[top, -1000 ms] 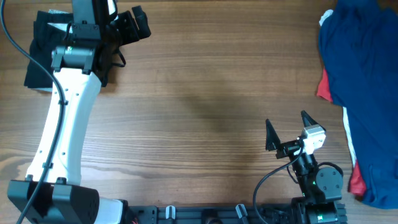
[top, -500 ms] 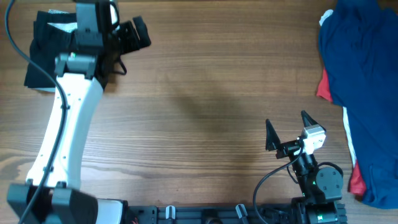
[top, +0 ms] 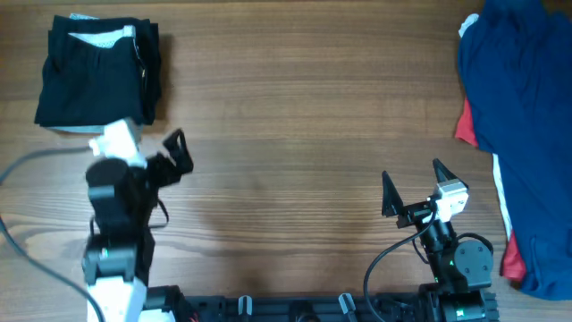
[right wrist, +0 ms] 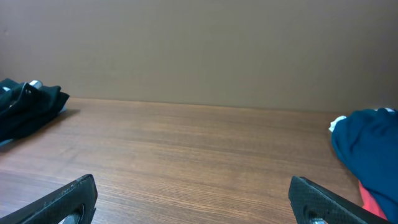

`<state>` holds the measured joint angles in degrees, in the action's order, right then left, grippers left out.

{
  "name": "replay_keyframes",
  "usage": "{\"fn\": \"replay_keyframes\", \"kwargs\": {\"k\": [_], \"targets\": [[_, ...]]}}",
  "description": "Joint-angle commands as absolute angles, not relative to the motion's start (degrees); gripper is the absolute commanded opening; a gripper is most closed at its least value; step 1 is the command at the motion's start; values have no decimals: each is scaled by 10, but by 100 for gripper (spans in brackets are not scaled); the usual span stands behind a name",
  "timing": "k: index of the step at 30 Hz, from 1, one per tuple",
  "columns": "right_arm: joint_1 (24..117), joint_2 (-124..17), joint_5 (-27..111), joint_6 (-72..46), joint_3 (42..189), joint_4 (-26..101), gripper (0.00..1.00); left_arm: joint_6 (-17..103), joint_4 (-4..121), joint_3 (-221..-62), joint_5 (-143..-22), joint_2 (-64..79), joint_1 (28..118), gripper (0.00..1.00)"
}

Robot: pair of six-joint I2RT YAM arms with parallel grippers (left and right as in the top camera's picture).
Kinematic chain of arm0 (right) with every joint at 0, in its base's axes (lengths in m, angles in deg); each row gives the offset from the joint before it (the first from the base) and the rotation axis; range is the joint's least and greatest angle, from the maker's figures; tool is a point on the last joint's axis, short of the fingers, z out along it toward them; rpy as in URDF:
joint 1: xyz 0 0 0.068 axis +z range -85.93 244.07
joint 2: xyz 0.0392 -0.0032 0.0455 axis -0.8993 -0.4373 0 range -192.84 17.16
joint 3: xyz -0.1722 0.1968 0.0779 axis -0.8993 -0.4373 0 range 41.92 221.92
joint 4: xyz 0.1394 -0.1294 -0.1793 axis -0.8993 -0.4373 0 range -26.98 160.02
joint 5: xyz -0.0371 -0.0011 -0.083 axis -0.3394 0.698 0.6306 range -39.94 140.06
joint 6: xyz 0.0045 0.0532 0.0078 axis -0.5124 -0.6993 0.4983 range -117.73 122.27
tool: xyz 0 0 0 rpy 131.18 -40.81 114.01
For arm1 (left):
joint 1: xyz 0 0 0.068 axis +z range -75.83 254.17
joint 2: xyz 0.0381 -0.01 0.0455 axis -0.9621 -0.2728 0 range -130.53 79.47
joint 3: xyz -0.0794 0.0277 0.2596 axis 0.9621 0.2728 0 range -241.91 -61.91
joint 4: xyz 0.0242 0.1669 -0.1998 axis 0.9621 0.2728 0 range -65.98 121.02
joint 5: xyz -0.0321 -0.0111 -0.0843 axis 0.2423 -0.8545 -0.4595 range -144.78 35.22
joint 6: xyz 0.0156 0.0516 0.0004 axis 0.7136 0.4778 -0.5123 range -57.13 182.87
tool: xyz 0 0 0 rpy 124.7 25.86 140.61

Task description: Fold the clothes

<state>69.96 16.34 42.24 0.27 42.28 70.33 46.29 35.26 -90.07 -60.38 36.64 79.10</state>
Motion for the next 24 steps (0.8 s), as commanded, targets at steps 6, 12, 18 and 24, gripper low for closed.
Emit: {"fn": "replay_keyframes", "kwargs": {"k": [6,12,18,24], "targets": [[697,167,428,7,422,706,100,469,293,-746,-625,587,795,100],[697,167,428,7,422,706,99,457,284,-709,-620,675,795,100],[697,167,428,7,422,706,100,457,194,-662,-603,725,795,100],[697,167,428,7,422,706,99,457,156,-627,-592,768,795,100]]}}
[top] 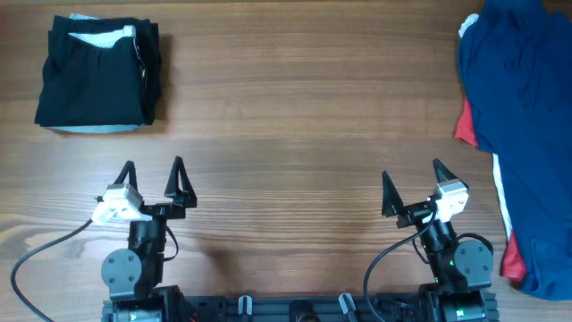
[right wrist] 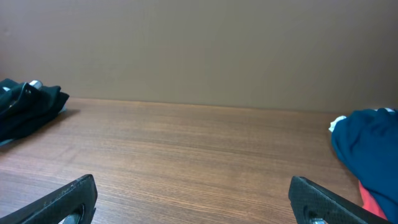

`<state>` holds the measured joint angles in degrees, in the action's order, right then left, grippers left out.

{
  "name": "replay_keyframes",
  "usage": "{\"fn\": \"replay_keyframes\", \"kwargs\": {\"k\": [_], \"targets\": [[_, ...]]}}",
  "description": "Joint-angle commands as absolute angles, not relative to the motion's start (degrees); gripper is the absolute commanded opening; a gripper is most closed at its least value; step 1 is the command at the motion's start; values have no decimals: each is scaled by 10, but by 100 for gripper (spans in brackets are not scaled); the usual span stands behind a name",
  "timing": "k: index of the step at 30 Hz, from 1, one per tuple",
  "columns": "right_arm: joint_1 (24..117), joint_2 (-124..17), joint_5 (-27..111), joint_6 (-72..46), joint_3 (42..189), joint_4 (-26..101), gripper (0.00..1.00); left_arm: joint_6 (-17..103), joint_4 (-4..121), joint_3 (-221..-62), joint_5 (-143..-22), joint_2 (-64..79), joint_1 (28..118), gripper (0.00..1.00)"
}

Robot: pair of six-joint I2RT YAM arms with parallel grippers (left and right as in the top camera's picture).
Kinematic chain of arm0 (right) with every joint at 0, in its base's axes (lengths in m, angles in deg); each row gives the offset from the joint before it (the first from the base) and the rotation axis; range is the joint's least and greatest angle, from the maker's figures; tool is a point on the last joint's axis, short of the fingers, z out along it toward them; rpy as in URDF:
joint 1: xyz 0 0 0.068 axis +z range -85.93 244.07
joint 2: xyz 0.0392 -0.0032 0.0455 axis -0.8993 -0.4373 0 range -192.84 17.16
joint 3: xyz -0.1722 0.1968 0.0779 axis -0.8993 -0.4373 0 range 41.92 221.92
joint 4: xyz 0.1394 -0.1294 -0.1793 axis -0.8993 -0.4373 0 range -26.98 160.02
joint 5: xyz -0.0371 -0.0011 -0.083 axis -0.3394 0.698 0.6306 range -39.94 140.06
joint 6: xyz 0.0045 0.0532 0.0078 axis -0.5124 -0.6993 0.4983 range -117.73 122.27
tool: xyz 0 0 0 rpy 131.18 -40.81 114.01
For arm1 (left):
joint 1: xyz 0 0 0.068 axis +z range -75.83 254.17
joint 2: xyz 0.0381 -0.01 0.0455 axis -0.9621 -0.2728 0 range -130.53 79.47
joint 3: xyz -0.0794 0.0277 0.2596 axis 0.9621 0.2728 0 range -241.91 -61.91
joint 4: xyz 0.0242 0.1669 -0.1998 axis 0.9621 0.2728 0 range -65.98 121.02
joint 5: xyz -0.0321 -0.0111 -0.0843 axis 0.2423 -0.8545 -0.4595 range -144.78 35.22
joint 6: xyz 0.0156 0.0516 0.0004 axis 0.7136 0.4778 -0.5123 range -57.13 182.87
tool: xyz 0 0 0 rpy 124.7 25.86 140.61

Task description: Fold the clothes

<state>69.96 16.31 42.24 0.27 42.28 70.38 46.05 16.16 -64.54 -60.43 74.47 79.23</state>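
A folded black garment (top: 98,73) lies at the table's far left corner; the right wrist view shows it (right wrist: 28,109) at the left edge. A heap of blue cloth (top: 523,116) with red cloth (top: 466,125) under it covers the right side, seen also as blue cloth (right wrist: 367,146) in the right wrist view. My left gripper (top: 152,172) sits low at the near left, open and empty. My right gripper (top: 411,179) sits at the near right, open, with only bare wood between its fingers (right wrist: 68,199).
The wooden table (top: 304,134) runs between the two piles. A plain brown wall (right wrist: 199,50) stands behind the far edge. Cables trail from both arm bases along the near edge.
My left arm has drawn back from beside the folded black garment to its low pose at the near left, with its gripper open. The right arm and both piles have not moved.
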Motion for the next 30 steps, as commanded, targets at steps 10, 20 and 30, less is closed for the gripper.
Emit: {"fn": "replay_keyframes", "kwargs": {"k": [10,20,30], "targets": [[697,167,428,7,422,706,99,457,284,-623,-593,793,795,100],[697,167,428,7,422,706,99,457,281,-623,-594,791,791,100],[697,165,428,7,422,706,99,457,281,-623,-594,791,791,100]]}}
